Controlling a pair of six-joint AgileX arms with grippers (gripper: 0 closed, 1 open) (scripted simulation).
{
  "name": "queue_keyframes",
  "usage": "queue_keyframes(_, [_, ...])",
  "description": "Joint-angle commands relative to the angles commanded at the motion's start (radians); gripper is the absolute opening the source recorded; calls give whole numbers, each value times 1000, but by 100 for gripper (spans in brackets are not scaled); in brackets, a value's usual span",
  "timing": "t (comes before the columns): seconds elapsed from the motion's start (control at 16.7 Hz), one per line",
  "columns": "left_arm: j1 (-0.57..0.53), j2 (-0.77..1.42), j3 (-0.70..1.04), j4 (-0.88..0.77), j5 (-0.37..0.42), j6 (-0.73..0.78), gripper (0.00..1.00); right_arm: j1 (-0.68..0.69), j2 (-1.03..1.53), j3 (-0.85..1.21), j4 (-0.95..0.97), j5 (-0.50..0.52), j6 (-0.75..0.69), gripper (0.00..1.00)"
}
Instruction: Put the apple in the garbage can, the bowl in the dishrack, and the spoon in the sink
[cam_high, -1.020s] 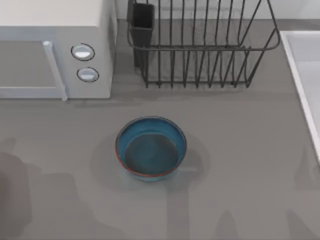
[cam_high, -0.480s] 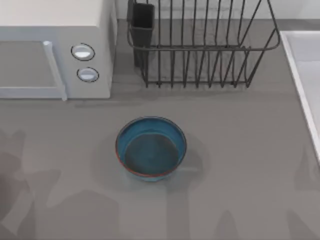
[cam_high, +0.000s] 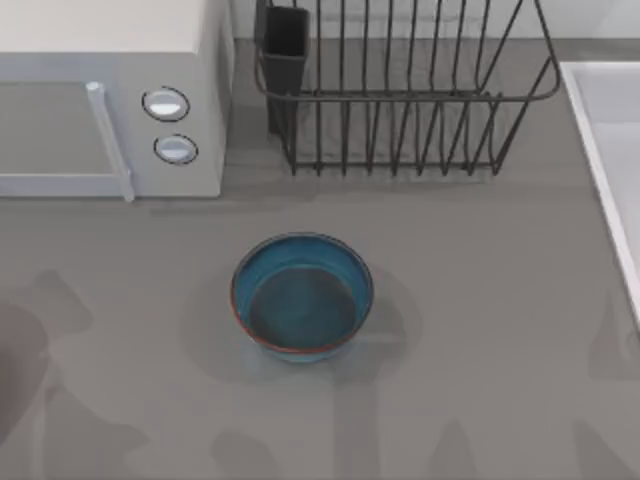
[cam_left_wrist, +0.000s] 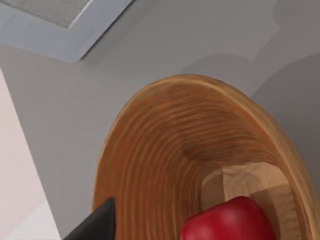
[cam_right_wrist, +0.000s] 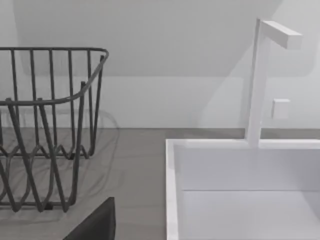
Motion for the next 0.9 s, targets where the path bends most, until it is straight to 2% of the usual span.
queue_keyframes(0.24, [-82, -317, -219, 176, -4, -464, 100, 0, 0, 0, 0, 0, 0, 100])
queue_keyframes(0.48, [-152, -607, -386, 352, -4, -788, 100, 0, 0, 0, 0, 0, 0, 100])
queue_keyframes(0.66, [-187, -734, -457, 452, -4, -925, 100, 0, 0, 0, 0, 0, 0, 100])
queue_keyframes(0.9, [-198, -773, -478, 488, -4, -967, 100, 0, 0, 0, 0, 0, 0, 100])
